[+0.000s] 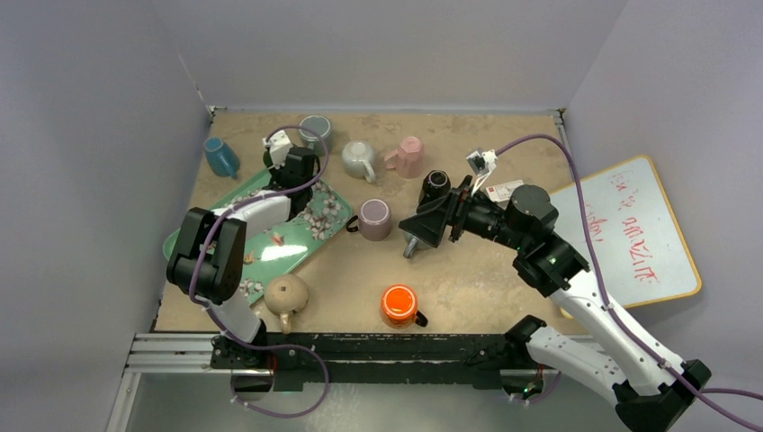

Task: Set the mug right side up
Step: Place the cup on the tray.

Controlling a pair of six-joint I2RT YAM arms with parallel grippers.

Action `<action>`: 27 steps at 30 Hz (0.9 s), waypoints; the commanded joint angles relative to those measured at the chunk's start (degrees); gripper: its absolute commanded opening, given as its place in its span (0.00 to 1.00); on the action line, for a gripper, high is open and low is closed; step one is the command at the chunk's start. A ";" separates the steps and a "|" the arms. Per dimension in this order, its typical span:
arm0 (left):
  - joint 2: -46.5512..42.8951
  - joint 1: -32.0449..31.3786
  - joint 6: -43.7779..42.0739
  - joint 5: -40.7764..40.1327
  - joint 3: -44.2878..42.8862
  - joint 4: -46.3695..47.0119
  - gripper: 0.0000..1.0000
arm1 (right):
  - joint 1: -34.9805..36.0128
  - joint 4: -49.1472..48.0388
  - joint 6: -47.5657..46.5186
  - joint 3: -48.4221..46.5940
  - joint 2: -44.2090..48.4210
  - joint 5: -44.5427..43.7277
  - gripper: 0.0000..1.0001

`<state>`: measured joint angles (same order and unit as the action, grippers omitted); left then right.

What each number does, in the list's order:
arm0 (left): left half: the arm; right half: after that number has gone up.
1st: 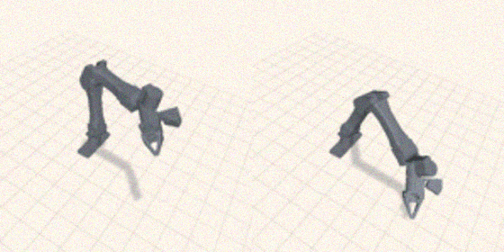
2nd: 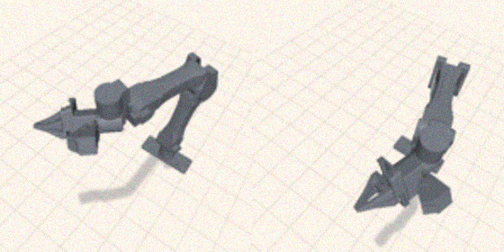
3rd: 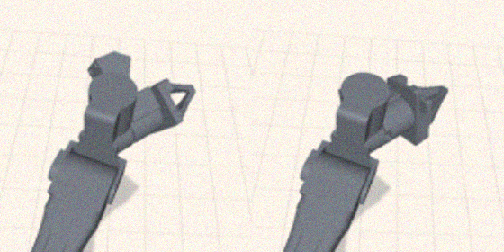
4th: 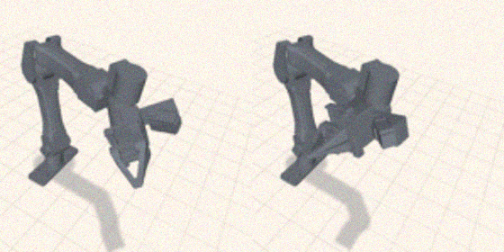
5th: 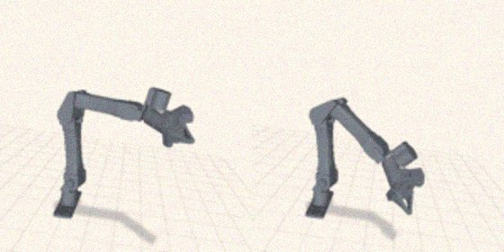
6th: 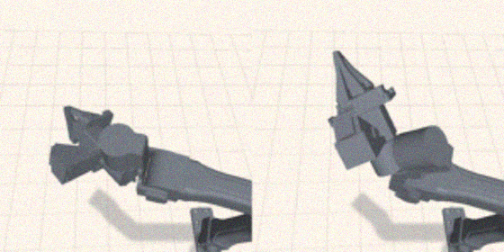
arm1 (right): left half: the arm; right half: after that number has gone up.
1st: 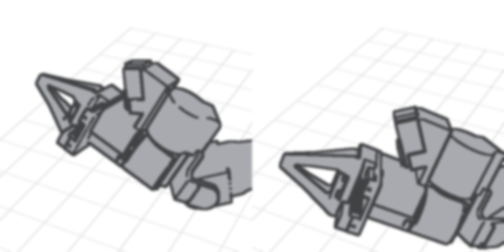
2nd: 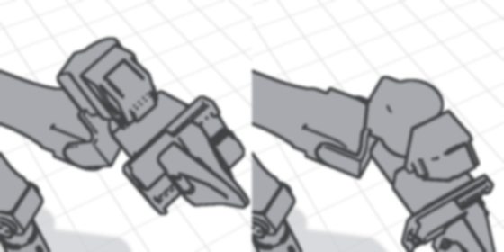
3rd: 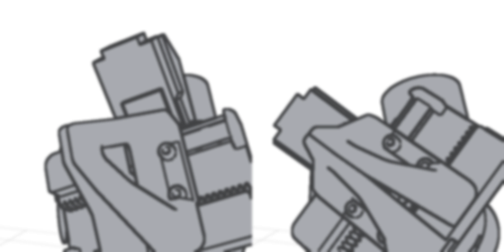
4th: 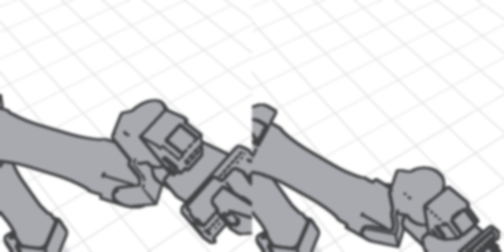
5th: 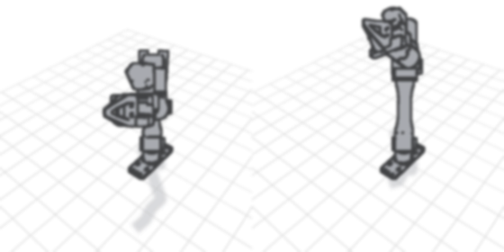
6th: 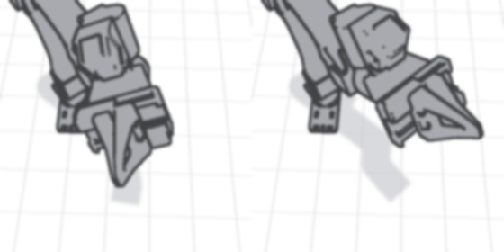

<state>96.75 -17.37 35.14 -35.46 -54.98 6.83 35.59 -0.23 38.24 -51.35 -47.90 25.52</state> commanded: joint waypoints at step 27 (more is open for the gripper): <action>-15.25 0.40 -0.95 27.60 -11.34 -24.48 0.87 | -0.03 19.90 -8.18 10.07 6.54 -4.94 0.92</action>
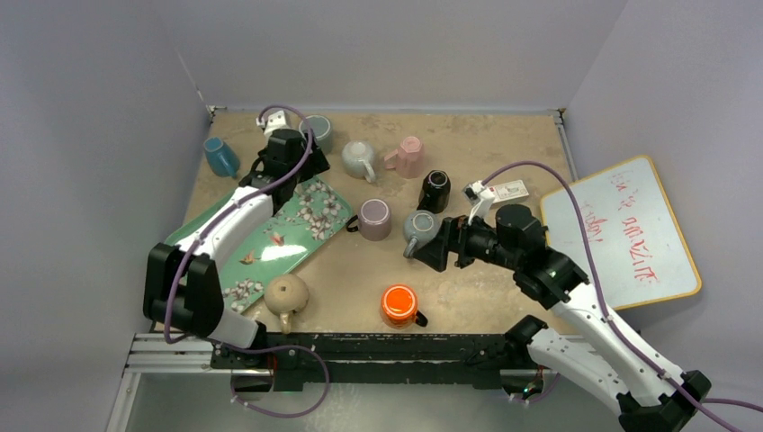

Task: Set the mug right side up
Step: Place the cup on the tray, then turn over the cup at the center of the board.

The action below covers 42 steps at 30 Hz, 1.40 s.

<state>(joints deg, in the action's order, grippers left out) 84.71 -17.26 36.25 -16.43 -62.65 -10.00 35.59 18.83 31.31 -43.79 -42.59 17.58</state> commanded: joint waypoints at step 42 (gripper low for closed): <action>-37.27 0.29 -20.74 23.14 8.22 -28.89 0.95 | 32.86 -2.96 0.26 8.36 -19.71 -26.15 0.51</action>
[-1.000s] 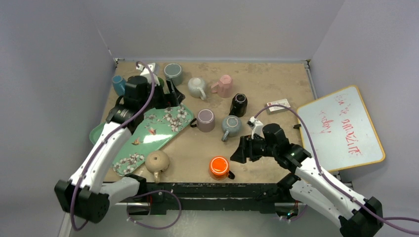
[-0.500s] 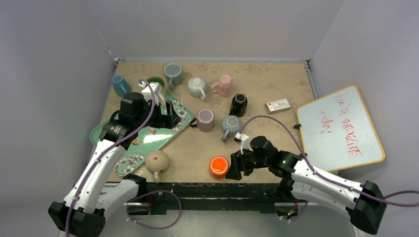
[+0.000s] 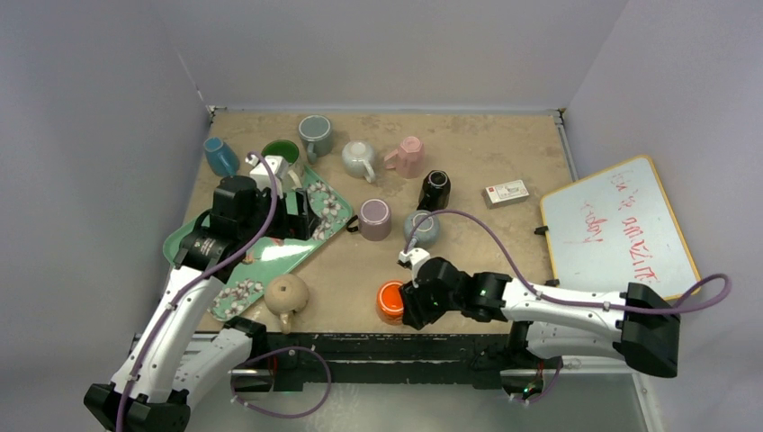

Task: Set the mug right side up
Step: Turn over the cup at the center of the board.

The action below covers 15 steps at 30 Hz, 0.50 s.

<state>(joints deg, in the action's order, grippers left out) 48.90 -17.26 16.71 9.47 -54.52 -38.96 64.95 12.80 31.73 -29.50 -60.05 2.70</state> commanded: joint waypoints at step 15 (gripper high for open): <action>-2.69 0.29 -1.04 -6.15 0.38 -0.28 0.95 | 8.63 2.21 1.56 -9.94 -8.22 -18.84 0.43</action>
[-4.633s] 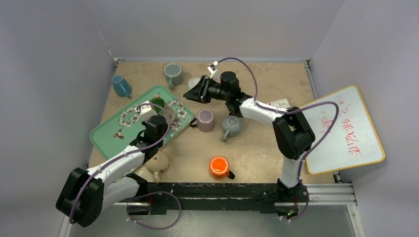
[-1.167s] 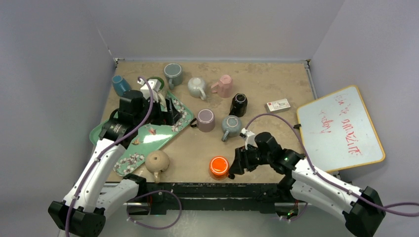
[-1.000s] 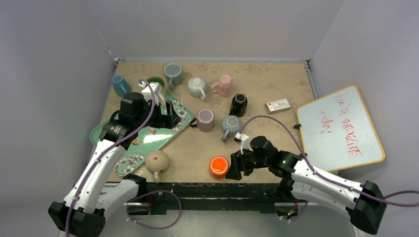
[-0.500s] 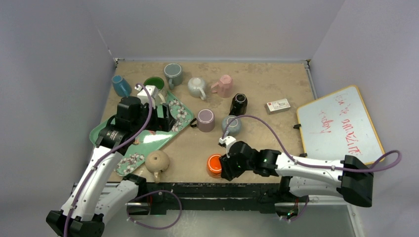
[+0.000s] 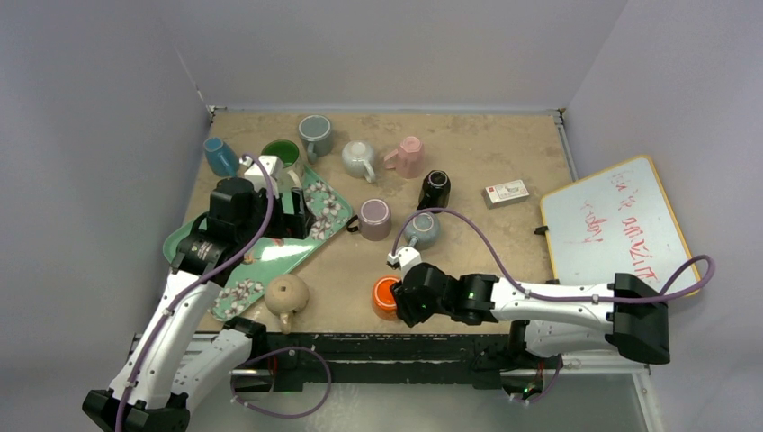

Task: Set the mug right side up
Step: Turn over the cup at the center of the board.

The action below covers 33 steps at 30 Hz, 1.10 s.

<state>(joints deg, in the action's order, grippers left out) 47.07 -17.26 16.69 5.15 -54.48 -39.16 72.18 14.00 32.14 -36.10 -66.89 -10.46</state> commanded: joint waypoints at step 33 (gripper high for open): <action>-1.66 0.29 0.19 -5.05 0.41 -0.72 0.94 | 4.17 -0.52 2.01 -9.22 -10.64 -13.61 0.03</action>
<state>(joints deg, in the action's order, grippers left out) 45.78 -17.26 16.86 1.17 -54.46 -40.10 76.12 15.14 32.69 -43.81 -77.47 -22.02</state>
